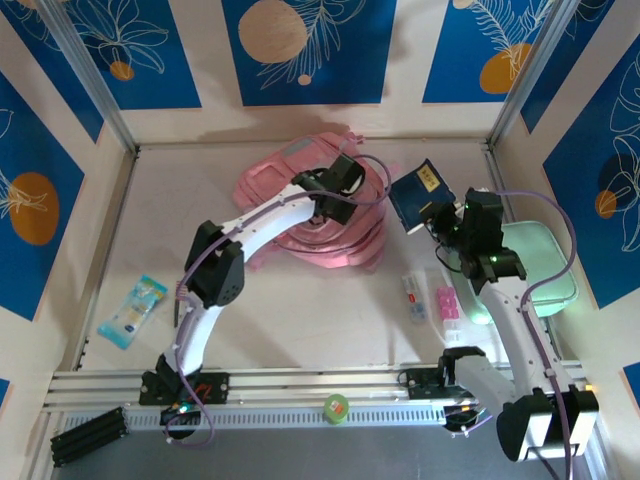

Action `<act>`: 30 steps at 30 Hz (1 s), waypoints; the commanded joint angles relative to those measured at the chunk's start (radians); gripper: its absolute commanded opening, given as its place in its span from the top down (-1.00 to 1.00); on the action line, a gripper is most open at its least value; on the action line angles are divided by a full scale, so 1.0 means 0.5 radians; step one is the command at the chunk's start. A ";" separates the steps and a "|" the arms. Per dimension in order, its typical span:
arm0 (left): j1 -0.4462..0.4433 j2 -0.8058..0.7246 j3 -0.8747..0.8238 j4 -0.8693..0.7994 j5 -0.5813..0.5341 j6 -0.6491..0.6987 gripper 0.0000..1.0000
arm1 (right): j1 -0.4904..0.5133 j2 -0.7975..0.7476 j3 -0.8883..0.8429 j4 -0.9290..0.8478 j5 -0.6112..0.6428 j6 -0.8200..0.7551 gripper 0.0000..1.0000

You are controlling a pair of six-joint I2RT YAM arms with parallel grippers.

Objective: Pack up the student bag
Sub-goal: Open the student bag at the top-center of the table, then place the book in the student bag.

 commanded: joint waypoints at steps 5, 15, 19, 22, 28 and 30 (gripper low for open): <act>0.114 -0.497 -0.208 0.255 0.012 -0.160 1.00 | -0.082 -0.058 0.059 -0.066 -0.030 -0.132 0.90; 0.165 -0.663 -0.250 0.481 0.230 -0.171 1.00 | -0.019 0.037 -0.137 0.282 -0.674 0.163 0.89; 0.190 -0.664 -0.209 0.500 0.279 -0.182 1.00 | 0.088 0.174 -0.187 0.569 -0.817 0.375 0.90; 0.209 -0.661 -0.173 0.505 0.291 -0.203 1.00 | 0.192 0.299 -0.128 0.608 -0.748 0.378 0.90; 0.248 -0.685 -0.160 0.538 0.380 -0.240 1.00 | 0.407 0.666 0.066 0.736 -0.632 0.366 0.90; 0.259 -0.691 -0.171 0.565 0.410 -0.252 1.00 | 0.456 0.804 0.121 0.811 -0.572 0.397 0.91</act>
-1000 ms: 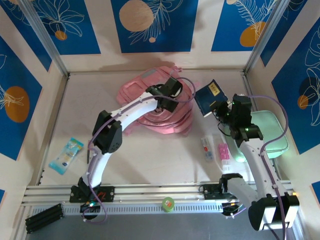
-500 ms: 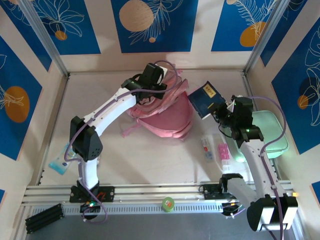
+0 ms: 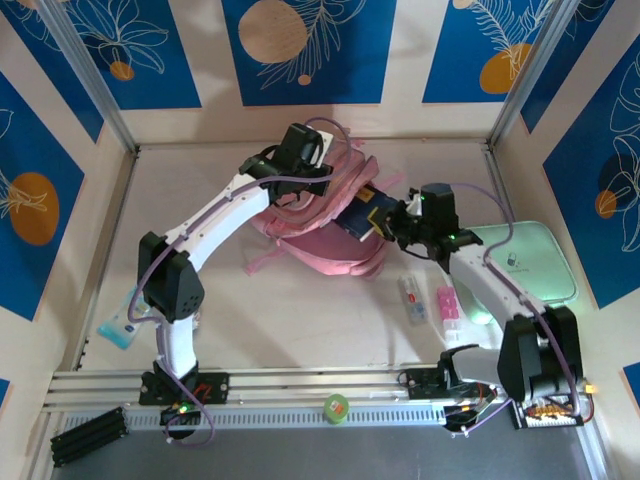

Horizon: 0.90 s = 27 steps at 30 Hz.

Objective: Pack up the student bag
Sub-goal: Place the book in the student bag.

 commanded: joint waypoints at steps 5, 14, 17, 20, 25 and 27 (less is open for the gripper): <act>0.059 -0.173 0.057 0.350 0.143 -0.109 1.00 | 0.104 0.498 0.279 0.388 0.145 0.138 0.92; 0.133 -0.219 -0.015 0.392 0.286 -0.226 1.00 | 0.192 1.030 0.526 0.471 0.295 0.187 0.91; 0.156 -0.219 -0.024 0.391 0.391 -0.274 1.00 | 0.247 1.148 0.578 0.573 0.298 0.239 0.89; 0.159 -0.219 -0.072 0.454 0.429 -0.321 1.00 | 0.275 1.245 0.632 0.640 0.317 0.316 0.88; 0.166 -0.230 -0.147 0.540 0.453 -0.382 1.00 | 0.268 1.407 0.809 0.636 0.236 0.294 0.72; 0.177 -0.237 -0.153 0.528 0.424 -0.402 1.00 | 0.274 1.377 0.772 0.637 0.289 0.328 0.51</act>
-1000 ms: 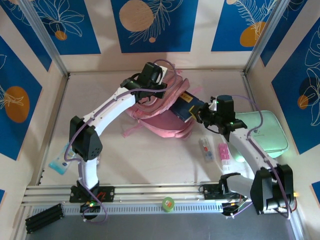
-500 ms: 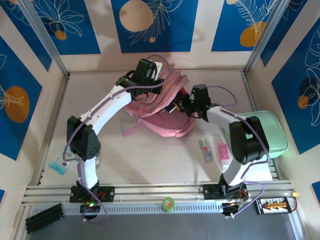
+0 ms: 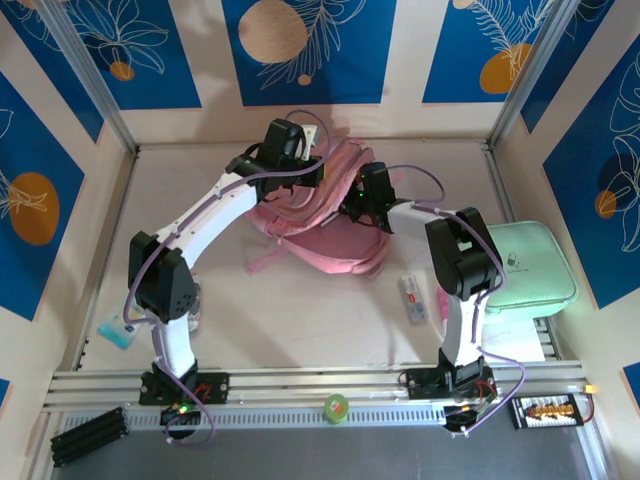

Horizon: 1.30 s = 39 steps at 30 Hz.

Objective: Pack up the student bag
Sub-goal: Place the book in the student bag, then close the student bag at the top-center of the table.

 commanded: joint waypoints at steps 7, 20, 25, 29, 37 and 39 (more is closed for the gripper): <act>0.050 -0.172 -0.037 0.301 0.126 -0.110 1.00 | -0.031 -0.420 -0.299 -0.151 0.169 -0.081 -0.14; 0.058 -0.015 -0.166 0.434 0.480 -0.091 0.46 | -0.151 -1.494 -0.937 -0.949 0.790 -0.127 -0.26; 0.105 -0.131 -0.504 0.579 0.586 -0.177 -0.30 | -0.112 -1.735 -0.889 -1.056 0.881 -0.436 -0.46; 0.258 -0.311 -0.897 0.716 0.541 -0.397 -0.60 | -0.072 -1.692 -0.819 -1.063 0.792 -0.540 -0.60; 0.655 -0.565 -1.603 0.814 0.400 -0.804 -0.66 | 0.166 -1.455 -0.679 -1.262 0.895 -0.489 -0.65; 0.742 -0.544 -1.687 0.856 0.457 -0.939 -0.62 | 0.218 -1.419 -0.647 -1.361 0.972 -0.453 -0.64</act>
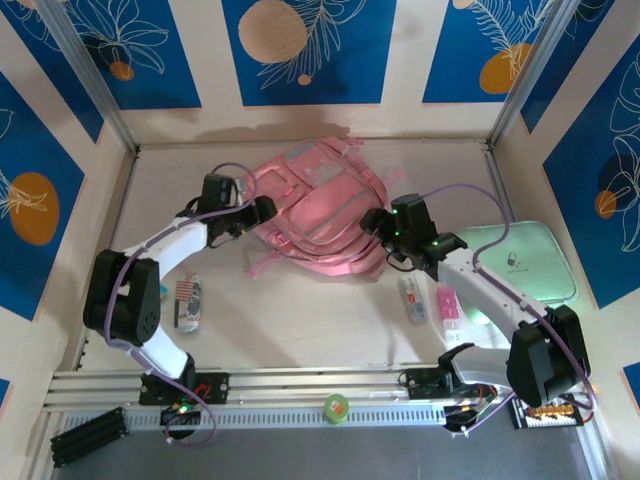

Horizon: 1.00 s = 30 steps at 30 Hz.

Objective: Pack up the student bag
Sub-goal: Close the student bag at the top-center of the table, then zip the student bag at the top-center of the table.

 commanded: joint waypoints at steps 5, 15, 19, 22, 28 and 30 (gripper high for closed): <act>0.189 0.118 -0.125 0.218 0.204 -0.400 -0.43 | 0.125 0.106 0.101 -0.285 0.200 0.085 -0.63; 0.196 0.492 0.080 0.381 0.380 -0.367 0.16 | 0.146 0.225 0.098 -0.102 -0.012 -0.010 -0.58; 0.196 0.557 0.112 0.522 0.448 -0.429 0.31 | 0.143 0.308 0.103 -0.053 -0.100 -0.027 -0.54; 0.196 0.574 0.130 0.516 0.432 -0.430 0.53 | 0.129 0.385 0.110 -0.028 -0.131 -0.036 -0.47; 0.196 0.413 0.051 0.414 0.345 -0.338 1.00 | 0.060 0.568 0.144 0.099 -0.244 -0.124 0.07; 0.196 0.304 0.007 0.342 0.286 -0.308 1.00 | 0.034 0.650 0.186 0.128 -0.271 -0.179 0.22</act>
